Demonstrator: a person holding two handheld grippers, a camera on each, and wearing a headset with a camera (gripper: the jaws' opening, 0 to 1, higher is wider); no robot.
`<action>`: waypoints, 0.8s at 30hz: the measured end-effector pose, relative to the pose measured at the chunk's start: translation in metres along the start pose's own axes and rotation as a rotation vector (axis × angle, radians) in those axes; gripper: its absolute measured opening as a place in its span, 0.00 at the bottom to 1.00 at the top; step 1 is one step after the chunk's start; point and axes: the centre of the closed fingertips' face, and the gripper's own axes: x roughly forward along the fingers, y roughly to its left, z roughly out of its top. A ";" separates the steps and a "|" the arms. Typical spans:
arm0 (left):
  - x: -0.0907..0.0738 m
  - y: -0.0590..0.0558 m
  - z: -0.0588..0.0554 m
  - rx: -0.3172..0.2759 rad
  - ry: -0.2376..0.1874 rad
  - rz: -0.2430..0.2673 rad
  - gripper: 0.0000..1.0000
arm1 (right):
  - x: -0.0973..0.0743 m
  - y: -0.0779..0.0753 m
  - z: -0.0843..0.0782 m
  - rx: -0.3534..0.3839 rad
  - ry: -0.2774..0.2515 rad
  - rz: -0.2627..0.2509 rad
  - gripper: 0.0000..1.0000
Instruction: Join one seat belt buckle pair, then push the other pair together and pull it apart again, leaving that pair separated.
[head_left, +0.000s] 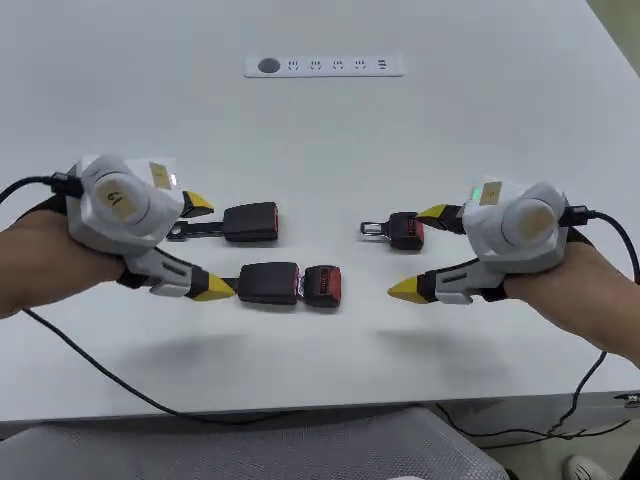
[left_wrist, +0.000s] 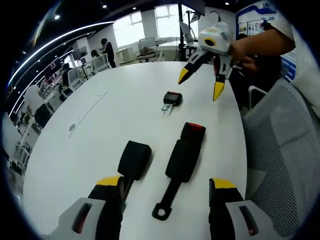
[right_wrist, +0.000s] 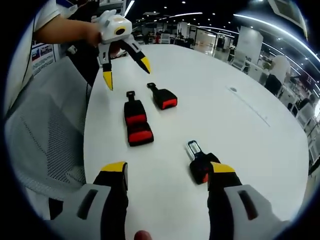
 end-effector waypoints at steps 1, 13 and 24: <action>-0.003 -0.003 -0.005 -0.009 0.002 0.008 0.76 | -0.003 0.003 -0.001 0.002 0.006 -0.001 0.64; -0.039 0.004 -0.051 -0.250 -0.078 0.168 1.00 | -0.034 0.012 -0.018 0.146 -0.026 -0.093 0.80; -0.053 0.007 -0.059 -0.306 -0.128 0.213 1.00 | -0.039 0.016 -0.010 0.171 -0.045 -0.140 1.00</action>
